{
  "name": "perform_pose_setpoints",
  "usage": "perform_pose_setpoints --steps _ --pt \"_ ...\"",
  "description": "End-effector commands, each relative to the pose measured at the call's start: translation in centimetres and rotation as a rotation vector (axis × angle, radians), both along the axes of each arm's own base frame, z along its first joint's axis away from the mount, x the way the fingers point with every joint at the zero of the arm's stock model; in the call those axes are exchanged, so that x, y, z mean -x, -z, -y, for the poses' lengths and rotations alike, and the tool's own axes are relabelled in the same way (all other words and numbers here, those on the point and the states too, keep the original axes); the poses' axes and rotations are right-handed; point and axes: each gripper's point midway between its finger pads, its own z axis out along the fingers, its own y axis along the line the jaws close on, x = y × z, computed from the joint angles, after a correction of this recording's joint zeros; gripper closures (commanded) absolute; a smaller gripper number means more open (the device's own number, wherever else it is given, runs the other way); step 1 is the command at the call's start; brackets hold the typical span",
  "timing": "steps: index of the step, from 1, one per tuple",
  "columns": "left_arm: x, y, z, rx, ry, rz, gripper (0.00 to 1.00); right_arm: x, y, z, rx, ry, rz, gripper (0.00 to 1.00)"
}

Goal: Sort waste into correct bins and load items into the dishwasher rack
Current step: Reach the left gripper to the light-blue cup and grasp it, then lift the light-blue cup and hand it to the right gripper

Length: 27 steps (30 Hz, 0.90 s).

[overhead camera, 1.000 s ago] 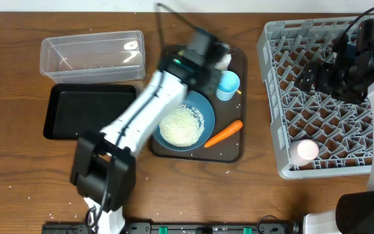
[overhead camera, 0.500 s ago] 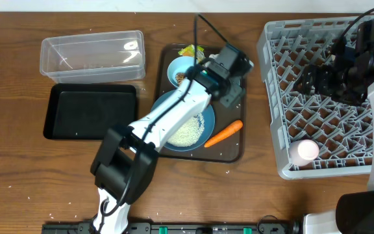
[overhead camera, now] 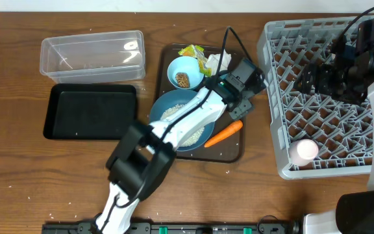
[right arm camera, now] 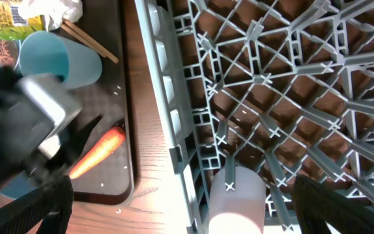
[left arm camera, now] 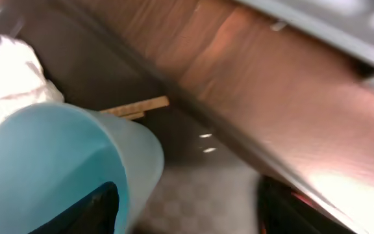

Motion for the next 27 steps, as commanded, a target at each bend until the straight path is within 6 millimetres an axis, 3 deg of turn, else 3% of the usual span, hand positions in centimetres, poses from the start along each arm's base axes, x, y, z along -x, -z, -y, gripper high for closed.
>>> perform_pose_setpoints --steps 1,4,10,14,17,20,23,27 --pt "-1.1 1.6 -0.9 -0.044 -0.019 0.016 0.31 -0.3 -0.4 -0.2 0.011 -0.027 0.019 0.01" --pt "-1.4 1.9 -0.7 -0.034 -0.032 0.017 0.34 -0.4 -0.4 -0.2 0.011 -0.027 0.019 0.01" --pt "-1.1 2.0 -0.9 -0.022 -0.082 -0.009 0.94 -0.5 -0.5 -0.2 0.012 -0.026 0.027 0.01" --pt "-0.5 1.1 -1.5 -0.033 -0.082 -0.021 0.94 -0.7 -0.5 -0.2 0.013 -0.026 0.035 0.01" --pt "-0.2 -1.1 -2.0 -0.013 -0.108 -0.018 0.94 -0.9 -0.6 -0.1 0.014 -0.026 0.042 0.01" --pt "-0.2 -4.5 -2.7 0.064 -0.188 -0.022 0.94 -1.2 -0.7 -0.3 0.008 -0.029 0.057 0.01" --pt "0.8 -9.0 -3.0 0.219 -0.157 -0.091 0.94 -1.9 -1.2 -1.1 -0.029 -0.068 0.098 0.01" --pt "1.6 -14.9 -4.0 0.489 -0.074 -0.211 0.94 -3.2 -2.9 -4.9 -0.200 -0.277 0.236 0.01"
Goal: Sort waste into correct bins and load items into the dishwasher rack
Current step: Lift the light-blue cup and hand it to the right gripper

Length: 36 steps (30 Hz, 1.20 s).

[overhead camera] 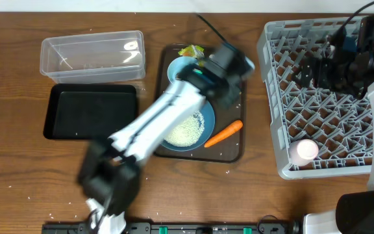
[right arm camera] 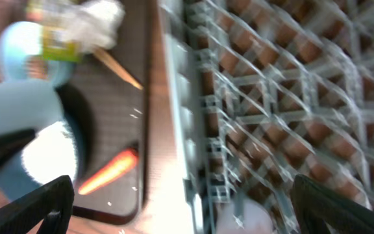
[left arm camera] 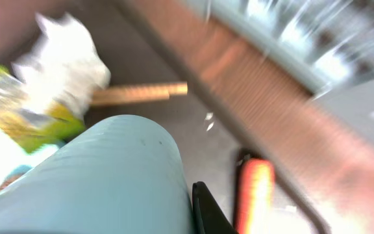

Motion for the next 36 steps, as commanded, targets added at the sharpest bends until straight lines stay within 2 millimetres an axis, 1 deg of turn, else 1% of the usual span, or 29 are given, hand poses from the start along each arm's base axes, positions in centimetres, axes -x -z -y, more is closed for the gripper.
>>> perform_pose_setpoints --steps 1,3,6,10,14,17,21,25,28,32,36 --pt "1.1 -6.0 -0.7 0.299 0.078 -0.104 0.94 -0.6 -2.0 -4.5 -0.176 -0.242 0.126 0.01" --pt "1.1 -8.4 -2.1 0.443 0.121 -0.156 0.94 -0.8 -3.3 -6.4 -0.267 -0.348 0.206 0.01" --pt "1.2 -11.1 -4.2 0.635 0.190 -0.235 0.94 -0.9 -4.9 -8.6 -0.386 -0.462 0.303 0.01" --pt "1.2 -13.8 -7.0 0.810 0.248 -0.290 0.94 -0.8 -6.1 -11.3 -0.509 -0.580 0.397 0.01" --pt "1.6 -15.4 -8.4 0.900 0.291 -0.311 0.94 -0.1 -6.9 -15.0 -0.616 -0.729 0.483 0.01" --pt "2.0 -16.0 -8.5 0.931 0.321 -0.322 0.94 0.2 -6.8 -17.6 -0.653 -0.795 0.504 0.01" --pt "2.3 -16.2 -8.3 0.941 0.338 -0.328 0.94 0.4 -7.0 -20.3 -0.673 -0.853 0.533 0.01" --pt "2.7 -16.7 -8.3 0.966 0.365 -0.340 0.94 0.5 -7.7 -21.6 -0.671 -0.900 0.577 0.01" --pt "3.0 -17.0 -8.3 0.980 0.380 -0.346 0.94 0.6 -7.7 -22.2 -0.666 -0.916 0.586 0.02" --pt "3.0 -17.0 -8.3 0.980 0.379 -0.347 0.94 0.7 -7.2 -23.0 -0.662 -0.927 0.575 0.07" --pt "3.0 -17.0 -8.3 0.981 0.379 -0.347 0.94 0.6 -6.7 -24.1 -0.669 -0.953 0.575 0.16"
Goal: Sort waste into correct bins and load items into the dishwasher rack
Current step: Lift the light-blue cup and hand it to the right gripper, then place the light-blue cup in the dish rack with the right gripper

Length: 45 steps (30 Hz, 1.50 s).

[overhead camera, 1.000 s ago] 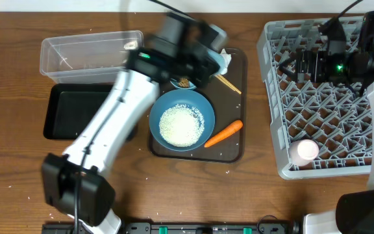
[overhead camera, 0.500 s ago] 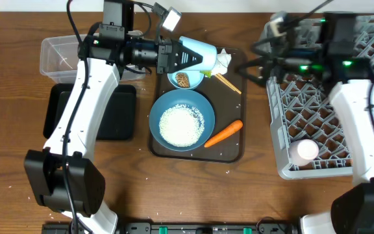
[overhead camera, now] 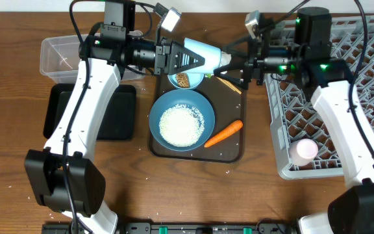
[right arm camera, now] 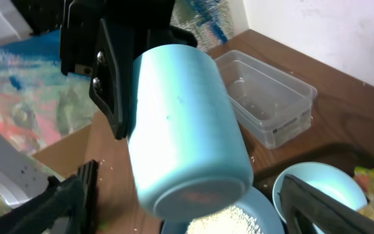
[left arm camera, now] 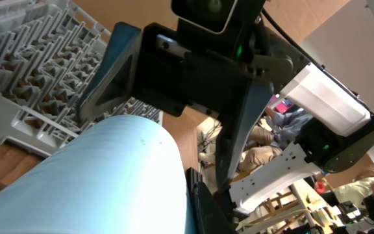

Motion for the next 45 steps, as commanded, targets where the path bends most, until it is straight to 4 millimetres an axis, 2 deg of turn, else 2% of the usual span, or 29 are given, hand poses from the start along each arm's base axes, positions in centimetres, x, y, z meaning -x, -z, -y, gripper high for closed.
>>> perform_pose_setpoints --steps 1,9,14,19,24,30,35,37,43,45 --pt "0.3 -0.3 0.0 0.023 0.021 -0.006 0.94 0.1 1.4 -1.2 -0.003 -0.037 -0.034 0.20" --pt "0.3 -0.3 0.0 0.023 0.021 -0.006 0.94 -0.4 2.3 -1.9 -0.002 -0.049 -0.040 0.37" --pt "0.3 -0.3 0.0 0.023 0.021 -0.006 0.94 -0.2 1.7 -1.9 -0.027 -0.074 -0.012 0.47" --pt "0.3 -0.3 0.0 0.023 0.021 -0.007 0.94 -0.5 0.4 -2.0 -0.067 -0.089 0.015 0.46" --pt "0.3 -0.3 0.0 0.023 0.021 -0.007 0.94 -0.6 0.0 -2.1 -0.073 -0.092 0.037 0.43" --pt "0.3 -0.3 0.0 0.023 0.021 -0.007 0.94 -0.6 0.0 -2.2 -0.073 -0.092 0.040 0.28" --pt "0.3 -0.3 0.0 0.023 0.021 -0.012 0.94 -0.7 -0.2 -2.2 -0.077 -0.092 0.062 0.27" --pt "0.3 -0.3 0.0 0.022 0.021 -0.014 0.94 -0.7 -0.3 -2.2 -0.077 -0.092 0.064 0.33" --pt "0.3 -0.3 0.0 0.022 0.021 -0.014 0.93 -0.7 -0.3 -2.2 -0.078 -0.093 0.065 0.59" --pt "0.3 -0.3 0.0 0.022 0.021 -0.014 0.85 -0.8 -0.3 -2.1 -0.078 -0.091 0.065 0.60"
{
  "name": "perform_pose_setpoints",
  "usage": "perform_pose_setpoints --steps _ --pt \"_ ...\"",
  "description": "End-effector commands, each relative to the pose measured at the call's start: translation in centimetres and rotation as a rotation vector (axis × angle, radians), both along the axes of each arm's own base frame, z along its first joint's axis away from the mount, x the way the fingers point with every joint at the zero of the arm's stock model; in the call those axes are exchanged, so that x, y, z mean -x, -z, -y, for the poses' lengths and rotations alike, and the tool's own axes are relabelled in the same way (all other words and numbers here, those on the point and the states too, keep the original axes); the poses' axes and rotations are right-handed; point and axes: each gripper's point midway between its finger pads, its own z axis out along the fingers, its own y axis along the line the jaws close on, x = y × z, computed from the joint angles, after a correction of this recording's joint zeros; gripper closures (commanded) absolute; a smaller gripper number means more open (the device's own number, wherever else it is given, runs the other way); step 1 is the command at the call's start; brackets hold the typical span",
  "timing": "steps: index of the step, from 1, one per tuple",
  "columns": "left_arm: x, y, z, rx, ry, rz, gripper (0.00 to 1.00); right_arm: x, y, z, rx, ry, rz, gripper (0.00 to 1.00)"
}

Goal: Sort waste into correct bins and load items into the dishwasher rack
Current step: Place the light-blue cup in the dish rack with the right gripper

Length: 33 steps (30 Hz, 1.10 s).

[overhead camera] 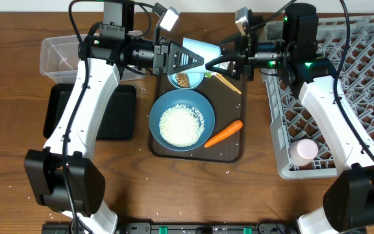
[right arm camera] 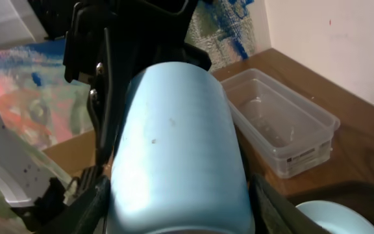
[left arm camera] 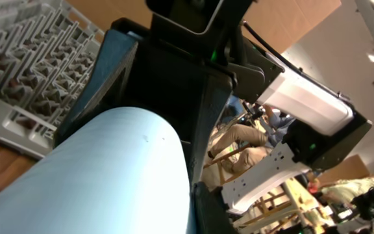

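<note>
A light blue cup (overhead camera: 197, 55) hangs on its side in the air above the tray, held at both ends. My left gripper (overhead camera: 177, 57) is shut on its mouth end; in the left wrist view the cup (left arm camera: 89, 175) fills the frame beside one dark finger (left arm camera: 208, 209). My right gripper (overhead camera: 229, 57) is on the base end. In the right wrist view its fingers (right arm camera: 95, 198) press on both sides of the cup (right arm camera: 174, 149). The grey dishwasher rack (overhead camera: 362, 97) stands at the right.
Below the cup, a dark tray (overhead camera: 229, 153) carries a blue plate of rice (overhead camera: 182, 121), a small bowl (overhead camera: 186, 79), a carrot (overhead camera: 223, 133) and chopsticks (overhead camera: 229, 83). A pale cup (overhead camera: 304, 151) lies in the rack. A clear container (overhead camera: 89, 52) and a black bin (overhead camera: 89, 110) are at the left.
My right gripper has come left from just off the cup's base, where it stood open, and its fingers now close on the base end. The left gripper still holds the cup.
My left gripper was at the blue cup lying on the tray while my right arm was over the rack. Then the left had the cup in its grip. Then it held it high and sideways, facing my open right gripper. Now both grippers hold it.
</note>
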Motion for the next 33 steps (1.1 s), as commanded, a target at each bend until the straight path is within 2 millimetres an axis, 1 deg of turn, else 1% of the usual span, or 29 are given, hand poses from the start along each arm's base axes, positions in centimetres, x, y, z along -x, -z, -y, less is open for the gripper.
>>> perform_pose_setpoints --steps 1,2,3,5,7,10,14,17,20,22,25,28,30,33 --pt "0.1 -0.1 0.1 0.007 0.009 -0.004 0.83 0.0 -0.1 0.0 -0.002 -0.005 0.004 0.61" --pt "0.1 -0.1 0.1 0.007 0.009 -0.004 0.76 -0.1 -0.1 0.2 -0.003 -0.002 0.002 0.62" --pt "0.1 -0.1 0.1 0.007 0.009 -0.004 0.73 -0.2 -0.1 0.5 -0.005 0.002 0.001 0.63" --pt "0.1 -0.1 0.1 0.007 0.009 -0.004 0.67 -0.4 -0.2 1.2 -0.013 0.006 -0.003 0.64" --pt "0.1 -0.1 0.1 0.007 0.009 -0.004 0.64 -0.8 -0.3 2.3 -0.021 0.017 -0.009 0.64" --pt "0.1 -0.1 0.1 0.006 0.008 -0.003 0.59 -1.6 -0.3 4.7 -0.029 0.061 -0.031 0.66" --pt "0.1 -0.1 0.1 0.006 0.008 -0.003 0.58 -2.8 0.3 7.9 -0.025 0.143 -0.084 0.69" --pt "0.1 -0.1 0.1 0.005 0.007 -0.003 0.58 -4.0 1.5 11.0 -0.001 0.256 -0.170 0.71" --pt "-0.3 0.4 0.1 -0.021 -0.015 0.001 0.58 -4.9 3.8 14.3 0.059 0.409 -0.295 0.73" --pt "-0.8 1.0 0.1 -0.057 -0.047 0.007 0.58 -5.0 5.1 16.3 0.109 0.506 -0.366 0.73" --pt "-1.9 2.3 0.0 -0.131 -0.110 0.013 0.57 -4.4 6.6 19.2 0.203 0.652 -0.455 0.74" --pt "-3.4 4.8 -0.7 -0.271 -0.217 -0.007 0.57 -3.0 7.4 21.9 0.313 0.793 -0.528 0.75" --pt "-4.3 6.8 -1.6 -0.382 -0.292 -0.027 0.57 -1.6 7.9 23.8 0.406 0.898 -0.574 0.75" --pt "-5.2 9.5 -3.4 -0.551 -0.394 -0.054 0.57 1.2 8.6 26.8 0.574 1.072 -0.655 0.73"
